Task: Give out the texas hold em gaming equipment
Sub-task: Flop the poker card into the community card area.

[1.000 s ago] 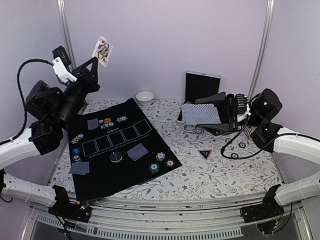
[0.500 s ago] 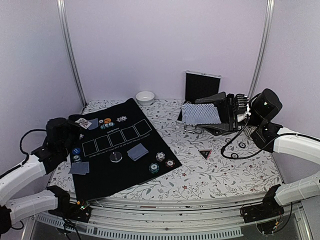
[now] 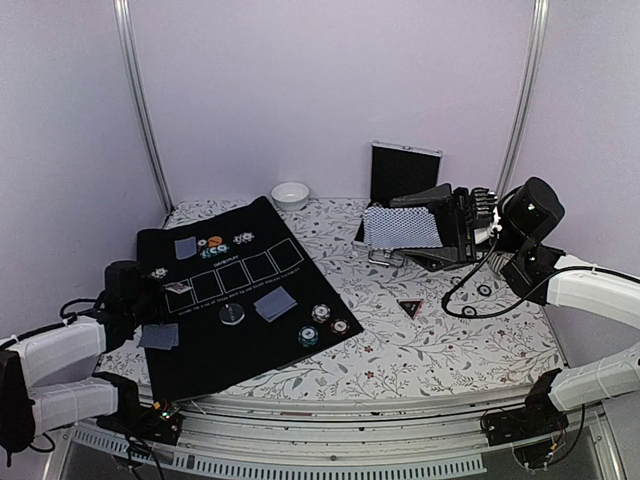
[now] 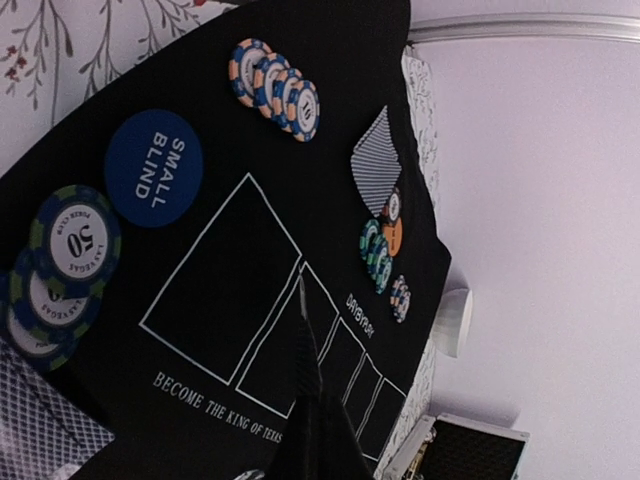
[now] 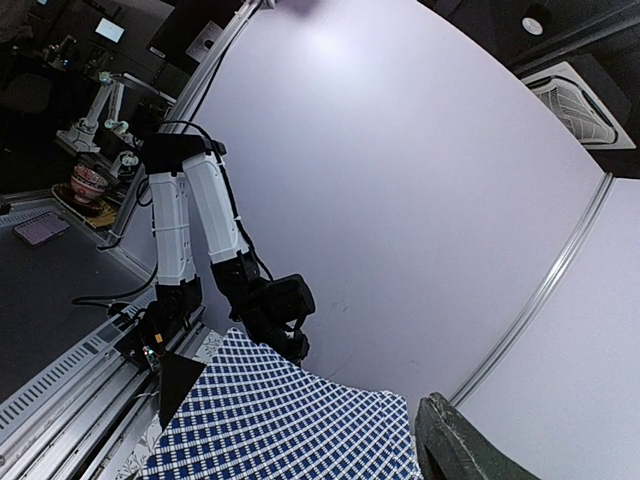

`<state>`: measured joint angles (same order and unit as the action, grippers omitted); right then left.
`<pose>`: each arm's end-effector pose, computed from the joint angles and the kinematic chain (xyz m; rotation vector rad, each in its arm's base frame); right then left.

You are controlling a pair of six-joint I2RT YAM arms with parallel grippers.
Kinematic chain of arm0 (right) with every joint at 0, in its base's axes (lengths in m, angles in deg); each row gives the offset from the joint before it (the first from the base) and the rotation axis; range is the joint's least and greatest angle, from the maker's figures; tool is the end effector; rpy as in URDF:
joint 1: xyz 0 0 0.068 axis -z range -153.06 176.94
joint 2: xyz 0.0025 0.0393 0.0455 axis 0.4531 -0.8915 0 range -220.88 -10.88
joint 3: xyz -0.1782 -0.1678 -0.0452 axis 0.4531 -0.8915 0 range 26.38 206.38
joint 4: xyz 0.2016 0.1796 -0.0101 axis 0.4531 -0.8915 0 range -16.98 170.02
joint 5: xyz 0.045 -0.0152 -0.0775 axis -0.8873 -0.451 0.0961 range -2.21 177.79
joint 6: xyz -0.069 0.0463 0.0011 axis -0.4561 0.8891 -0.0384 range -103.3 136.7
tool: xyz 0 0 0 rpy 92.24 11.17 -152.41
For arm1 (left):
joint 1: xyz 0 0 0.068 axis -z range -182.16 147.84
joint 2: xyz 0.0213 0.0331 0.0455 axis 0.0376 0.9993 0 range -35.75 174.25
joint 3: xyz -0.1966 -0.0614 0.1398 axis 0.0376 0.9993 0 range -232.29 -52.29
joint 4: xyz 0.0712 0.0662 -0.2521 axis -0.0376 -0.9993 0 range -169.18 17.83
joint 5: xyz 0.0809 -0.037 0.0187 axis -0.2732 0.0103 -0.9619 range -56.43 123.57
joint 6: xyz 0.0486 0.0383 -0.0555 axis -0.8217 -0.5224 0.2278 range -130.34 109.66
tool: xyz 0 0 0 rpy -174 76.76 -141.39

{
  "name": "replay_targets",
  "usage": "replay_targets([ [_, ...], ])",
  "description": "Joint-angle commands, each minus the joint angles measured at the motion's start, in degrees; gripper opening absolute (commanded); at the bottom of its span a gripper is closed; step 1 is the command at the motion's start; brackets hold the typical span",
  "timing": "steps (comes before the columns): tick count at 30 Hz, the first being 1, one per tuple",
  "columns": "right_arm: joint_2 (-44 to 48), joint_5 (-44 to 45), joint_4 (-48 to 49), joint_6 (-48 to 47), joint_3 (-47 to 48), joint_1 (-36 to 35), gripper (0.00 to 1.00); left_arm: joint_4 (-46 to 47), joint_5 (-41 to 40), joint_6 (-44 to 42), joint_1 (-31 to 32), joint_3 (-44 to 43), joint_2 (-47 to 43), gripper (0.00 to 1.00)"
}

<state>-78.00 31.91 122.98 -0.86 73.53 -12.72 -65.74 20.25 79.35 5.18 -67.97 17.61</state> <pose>0.1865 0.2326 0.3483 -1.2976 0.5425 0.8892 0.2390 -0.0139 0.1225 -1.5511 1.5544 -0.7545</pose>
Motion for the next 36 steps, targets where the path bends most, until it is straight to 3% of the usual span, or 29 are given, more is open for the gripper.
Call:
replay_targets([
  [1, 1.26, 0.24, 1.21, 0.6, 0.65, 0.42, 0.62, 6.87, 3.55, 0.63, -2.35, 0.87, 3.66, 0.0],
  [6, 1.53, 0.5, 0.89, 0.59, 0.48, 0.46, 0.62, 9.95, 2.52, 0.51, -3.25, 0.75, 5.3, 0.0],
  [17, 0.93, 0.52, 0.96, 0.17, 0.69, 0.44, 0.62, 6.73, -2.73, 4.22, -3.14, 2.27, 6.31, 0.0],
  [36, 1.28, 1.05, 0.73, 0.25, 0.57, 0.46, 0.62, 4.84, -10.75, 11.95, 3.46, -0.27, 15.49, 0.0],
])
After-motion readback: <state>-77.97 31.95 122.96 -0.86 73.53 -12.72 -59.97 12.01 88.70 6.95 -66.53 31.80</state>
